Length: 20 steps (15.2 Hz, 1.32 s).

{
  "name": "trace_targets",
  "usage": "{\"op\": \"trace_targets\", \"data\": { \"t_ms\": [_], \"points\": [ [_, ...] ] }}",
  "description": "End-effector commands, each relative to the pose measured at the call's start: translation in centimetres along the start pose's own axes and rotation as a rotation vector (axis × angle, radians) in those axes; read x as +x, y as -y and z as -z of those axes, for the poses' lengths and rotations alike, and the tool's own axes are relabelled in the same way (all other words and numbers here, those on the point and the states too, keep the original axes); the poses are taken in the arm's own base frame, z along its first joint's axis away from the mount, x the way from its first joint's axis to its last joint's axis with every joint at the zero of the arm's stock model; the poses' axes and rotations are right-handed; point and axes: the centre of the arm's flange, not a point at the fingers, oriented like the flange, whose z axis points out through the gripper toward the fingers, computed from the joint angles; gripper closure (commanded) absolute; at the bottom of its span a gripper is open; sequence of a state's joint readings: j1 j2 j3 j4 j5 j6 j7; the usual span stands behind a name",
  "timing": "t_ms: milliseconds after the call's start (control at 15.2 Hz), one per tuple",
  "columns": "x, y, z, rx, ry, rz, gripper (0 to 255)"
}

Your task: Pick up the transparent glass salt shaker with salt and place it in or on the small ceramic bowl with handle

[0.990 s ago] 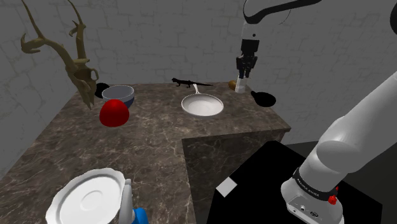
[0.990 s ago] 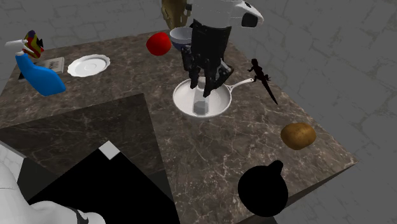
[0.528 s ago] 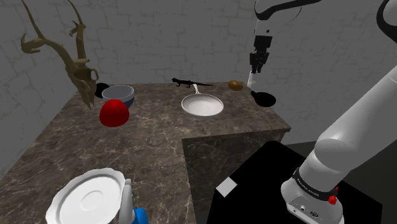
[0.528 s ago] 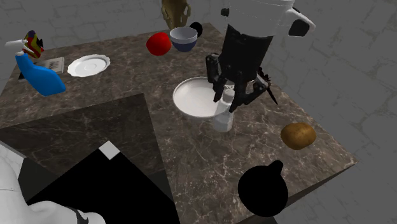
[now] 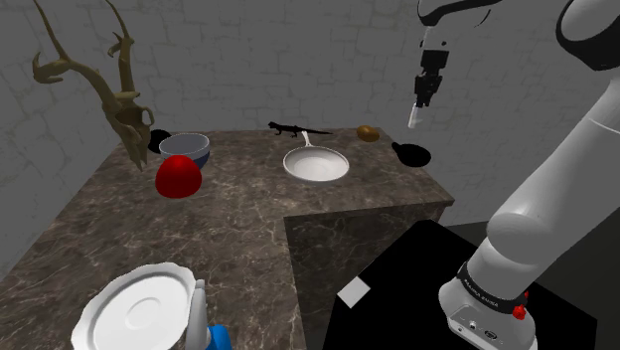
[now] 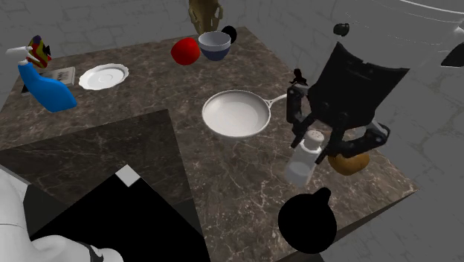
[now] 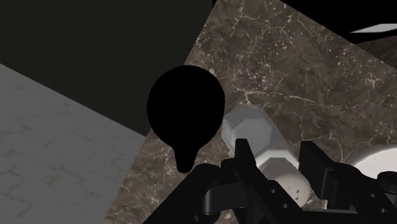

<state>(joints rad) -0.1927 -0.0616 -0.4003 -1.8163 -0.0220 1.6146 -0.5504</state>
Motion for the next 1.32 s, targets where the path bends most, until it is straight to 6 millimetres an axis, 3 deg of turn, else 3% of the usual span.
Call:
{"op": "trace_targets", "data": {
  "t_ms": [0, 198, 1254],
  "points": [
    [-0.7, -2.7, 0.5, 0.0, 0.0, 0.001, 255],
    [-1.2, -5.8, 1.1, 0.0, 0.0, 0.001, 255],
    [-0.2, -6.4, -7.2, 0.0, 0.0, 0.001, 255]
  ]
}}
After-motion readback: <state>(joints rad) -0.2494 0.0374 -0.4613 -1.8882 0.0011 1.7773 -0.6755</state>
